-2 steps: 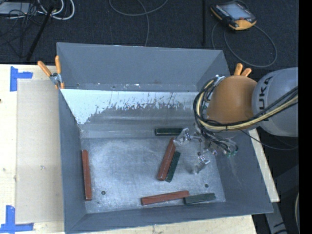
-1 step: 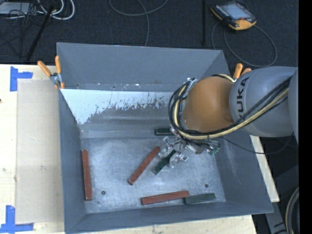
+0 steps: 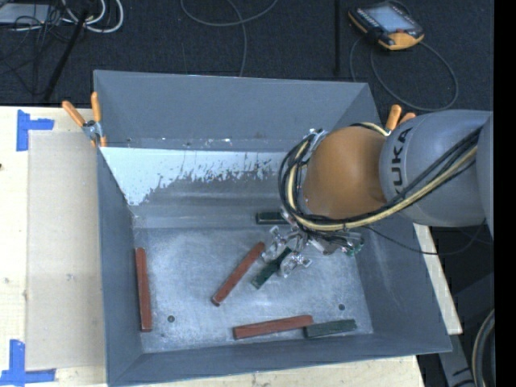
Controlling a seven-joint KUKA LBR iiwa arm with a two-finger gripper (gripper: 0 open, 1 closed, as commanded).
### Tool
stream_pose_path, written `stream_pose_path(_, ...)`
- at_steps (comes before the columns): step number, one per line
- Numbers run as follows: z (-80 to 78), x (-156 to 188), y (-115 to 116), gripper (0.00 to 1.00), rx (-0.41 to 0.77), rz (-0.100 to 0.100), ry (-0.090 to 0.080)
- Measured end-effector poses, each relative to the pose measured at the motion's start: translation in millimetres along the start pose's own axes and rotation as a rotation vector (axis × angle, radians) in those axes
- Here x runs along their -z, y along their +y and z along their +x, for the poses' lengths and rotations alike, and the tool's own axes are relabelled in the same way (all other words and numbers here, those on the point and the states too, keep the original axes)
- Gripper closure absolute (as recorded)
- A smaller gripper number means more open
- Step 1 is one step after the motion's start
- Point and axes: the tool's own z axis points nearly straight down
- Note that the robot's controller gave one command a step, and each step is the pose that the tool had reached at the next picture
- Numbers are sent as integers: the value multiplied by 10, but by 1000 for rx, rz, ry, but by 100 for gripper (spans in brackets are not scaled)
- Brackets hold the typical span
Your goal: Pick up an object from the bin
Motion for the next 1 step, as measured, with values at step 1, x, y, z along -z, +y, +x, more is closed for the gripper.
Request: stream_pose_path(1, 29, 1322, -96, 100, -49, -14, 20)
